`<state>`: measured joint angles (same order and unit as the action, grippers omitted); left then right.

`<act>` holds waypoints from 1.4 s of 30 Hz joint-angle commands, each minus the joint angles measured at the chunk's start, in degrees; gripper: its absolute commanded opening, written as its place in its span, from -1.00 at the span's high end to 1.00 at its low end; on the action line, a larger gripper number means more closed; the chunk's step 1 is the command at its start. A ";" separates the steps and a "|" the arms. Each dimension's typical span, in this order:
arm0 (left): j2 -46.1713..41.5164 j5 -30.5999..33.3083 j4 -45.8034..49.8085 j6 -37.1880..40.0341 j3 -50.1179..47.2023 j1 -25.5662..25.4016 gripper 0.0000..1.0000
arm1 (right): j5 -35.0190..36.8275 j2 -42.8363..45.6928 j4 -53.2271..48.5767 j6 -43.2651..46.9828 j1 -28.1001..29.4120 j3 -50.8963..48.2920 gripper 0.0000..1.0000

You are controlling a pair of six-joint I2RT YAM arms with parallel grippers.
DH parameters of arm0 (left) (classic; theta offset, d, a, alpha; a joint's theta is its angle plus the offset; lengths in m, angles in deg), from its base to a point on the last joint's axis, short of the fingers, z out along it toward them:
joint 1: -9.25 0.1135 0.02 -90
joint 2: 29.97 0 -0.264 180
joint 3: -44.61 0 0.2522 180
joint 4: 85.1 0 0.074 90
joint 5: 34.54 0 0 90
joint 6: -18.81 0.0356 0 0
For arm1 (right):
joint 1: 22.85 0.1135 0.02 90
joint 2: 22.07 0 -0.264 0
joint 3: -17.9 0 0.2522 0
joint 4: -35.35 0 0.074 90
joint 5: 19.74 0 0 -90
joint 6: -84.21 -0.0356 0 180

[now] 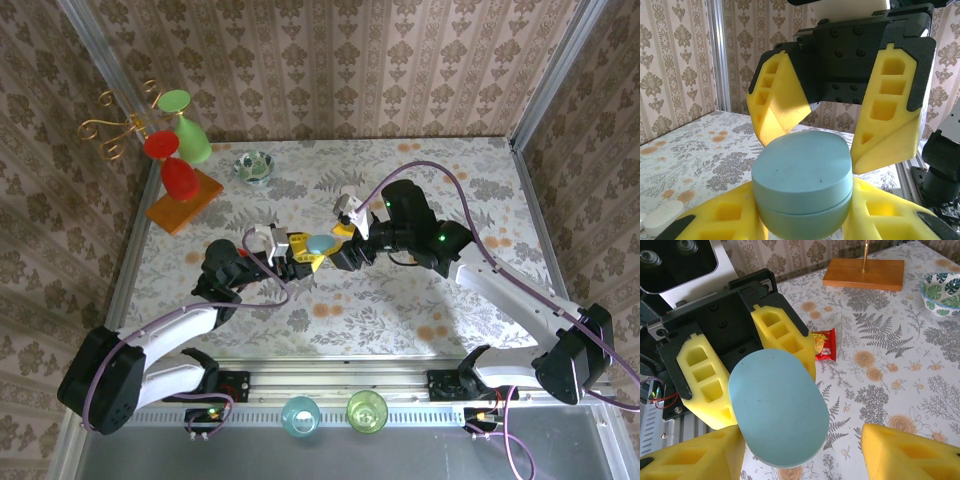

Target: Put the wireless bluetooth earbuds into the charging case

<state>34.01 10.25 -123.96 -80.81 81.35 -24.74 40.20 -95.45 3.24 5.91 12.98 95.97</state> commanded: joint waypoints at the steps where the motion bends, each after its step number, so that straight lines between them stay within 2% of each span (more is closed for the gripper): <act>1: -1.77 -5.17 -0.61 1.96 -0.57 -0.19 0.40 | 3.26 0.62 1.70 -1.93 -1.38 2.50 -0.24; 11: -1.56 -6.25 -0.46 1.55 -0.16 -0.19 0.39 | 2.66 0.01 3.50 -2.37 -2.17 2.90 -0.18; 16: -1.23 -7.33 -0.47 0.26 0.74 -0.28 0.39 | -0.26 -0.87 3.85 -0.32 -2.08 3.10 -0.16; 19: -1.24 -7.44 -0.47 0.14 0.92 -0.28 0.39 | -3.51 -1.35 3.17 1.26 -1.99 3.44 -0.08; 27: -0.73 -8.01 -0.47 -0.40 1.97 -0.37 0.38 | -9.24 -3.27 -0.47 4.86 -1.73 4.93 0.25; 30: -0.62 -7.98 -0.71 -0.48 2.22 -0.37 0.37 | -9.66 -3.72 -1.22 5.56 -1.59 5.21 0.49; 33: -0.66 -7.97 -0.89 -0.57 2.35 -0.37 0.37 | -9.23 -3.73 -1.30 5.96 -1.55 5.21 0.85; 35: -0.49 -7.58 -0.90 -0.70 2.44 -0.37 0.36 | -8.83 -3.52 -1.42 6.33 -1.43 5.16 0.99; 40: 0.08 -6.64 -1.39 -1.51 2.51 -0.30 0.29 | -6.83 -1.95 -0.26 6.76 -1.13 4.41 1.00; 42: 0.51 -6.35 -2.32 -2.09 2.51 -0.28 -0.01 | -5.33 -1.10 0.49 6.71 -0.91 3.86 1.00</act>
<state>33.99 4.06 -123.11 -81.78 82.10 -24.83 33.20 -98.69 3.35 12.10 11.41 99.47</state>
